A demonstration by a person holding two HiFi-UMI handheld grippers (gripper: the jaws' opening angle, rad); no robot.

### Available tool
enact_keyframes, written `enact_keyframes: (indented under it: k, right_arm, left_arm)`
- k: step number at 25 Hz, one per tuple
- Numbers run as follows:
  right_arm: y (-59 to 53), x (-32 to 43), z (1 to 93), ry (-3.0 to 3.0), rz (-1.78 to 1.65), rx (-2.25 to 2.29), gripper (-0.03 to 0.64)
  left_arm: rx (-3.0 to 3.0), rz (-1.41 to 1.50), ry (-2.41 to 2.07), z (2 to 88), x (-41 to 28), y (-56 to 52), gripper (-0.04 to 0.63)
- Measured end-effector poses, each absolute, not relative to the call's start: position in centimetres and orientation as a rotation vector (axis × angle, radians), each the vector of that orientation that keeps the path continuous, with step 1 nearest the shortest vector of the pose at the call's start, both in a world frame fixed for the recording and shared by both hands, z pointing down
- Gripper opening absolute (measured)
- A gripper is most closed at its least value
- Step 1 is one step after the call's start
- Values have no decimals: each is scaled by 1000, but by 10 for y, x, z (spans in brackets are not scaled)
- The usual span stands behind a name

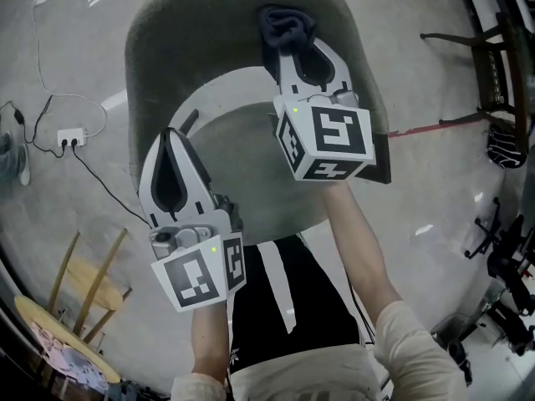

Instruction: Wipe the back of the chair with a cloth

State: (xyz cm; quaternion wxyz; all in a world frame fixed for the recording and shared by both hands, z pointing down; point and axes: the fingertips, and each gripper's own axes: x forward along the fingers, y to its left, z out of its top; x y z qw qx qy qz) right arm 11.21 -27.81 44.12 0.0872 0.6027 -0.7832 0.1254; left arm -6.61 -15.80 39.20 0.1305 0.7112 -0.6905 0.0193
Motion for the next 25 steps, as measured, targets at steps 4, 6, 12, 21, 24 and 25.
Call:
enact_keyframes:
  k: [4,6,12,21,24,25]
  right_arm:
    - [-270,146,439,-2252,362,1888,57]
    - [-265,160,437,-2221,357,1925,57]
    - [-250,197,429,-2147,384,2030,57]
    - [-246,205,427,-2141,370,2036,57]
    - [-240,179,424,-2242,310,1929,57]
    - [-238,163,424,-2293,281,1865,57]
  left_arm:
    - [2116,56,-1950,391,-44,-164,15]
    - [2134,56,-1927,391,-34,-165,15]
    - [2179,57,-1868,390,-14,-164,15]
    - [2167,57,-1888,390,-16,-162,15]
    - [2130,59,-1914,396,-27,-157,15]
    - [2111,64,-1923,398,-32,-154,15]
